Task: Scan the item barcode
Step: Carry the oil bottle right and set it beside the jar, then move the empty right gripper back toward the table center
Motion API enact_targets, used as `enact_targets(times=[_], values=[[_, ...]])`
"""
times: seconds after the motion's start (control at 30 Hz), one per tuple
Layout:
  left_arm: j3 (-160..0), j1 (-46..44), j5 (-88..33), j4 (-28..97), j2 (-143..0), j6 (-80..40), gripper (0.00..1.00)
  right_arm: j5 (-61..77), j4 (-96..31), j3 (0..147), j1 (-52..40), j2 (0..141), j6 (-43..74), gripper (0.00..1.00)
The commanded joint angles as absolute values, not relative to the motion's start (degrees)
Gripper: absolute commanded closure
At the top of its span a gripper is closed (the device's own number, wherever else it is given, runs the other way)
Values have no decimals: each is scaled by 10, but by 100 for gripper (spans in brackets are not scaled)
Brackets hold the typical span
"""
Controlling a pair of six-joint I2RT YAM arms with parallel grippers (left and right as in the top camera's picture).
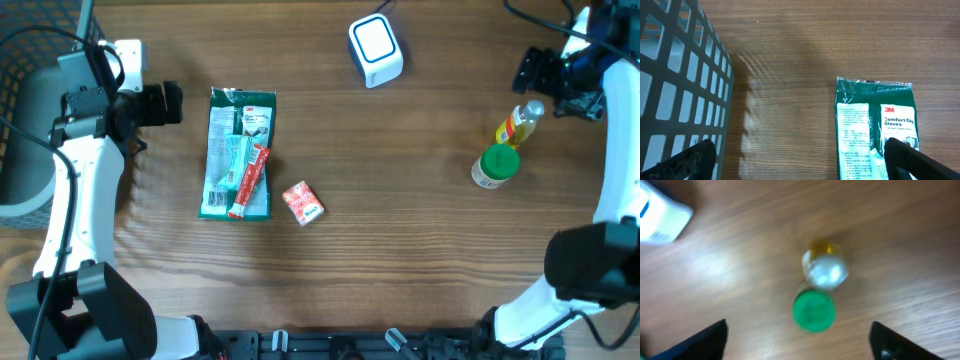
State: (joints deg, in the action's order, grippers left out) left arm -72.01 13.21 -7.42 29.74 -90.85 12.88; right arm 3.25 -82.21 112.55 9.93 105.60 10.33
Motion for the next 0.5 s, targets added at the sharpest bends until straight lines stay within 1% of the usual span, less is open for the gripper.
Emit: enact_targets(times=[0.0,0.07,0.17,0.23,0.3,0.4,0.47], values=[[-728,134,-81,296,-901,137,0,77,-831,1104,53,1056,107,26],[-728,134,-81,296,-901,137,0,81,-817,1077,22,1058,110,33],[-728,134,-81,296,-901,137,0,80,-767,1013,-26,1058,128,34],[-728,134,-81,296,-901,137,0,78,-714,957,-53,1058,154,37],[-728,134,-81,296,-901,137,0,75,-653,895,-74,1058,155,38],[-728,134,-81,296,-901,137,0,56,-587,812,-83,1058,161,39],[-728,134,-81,296,-901,137,0,0,-574,781,-81,1058,178,39]])
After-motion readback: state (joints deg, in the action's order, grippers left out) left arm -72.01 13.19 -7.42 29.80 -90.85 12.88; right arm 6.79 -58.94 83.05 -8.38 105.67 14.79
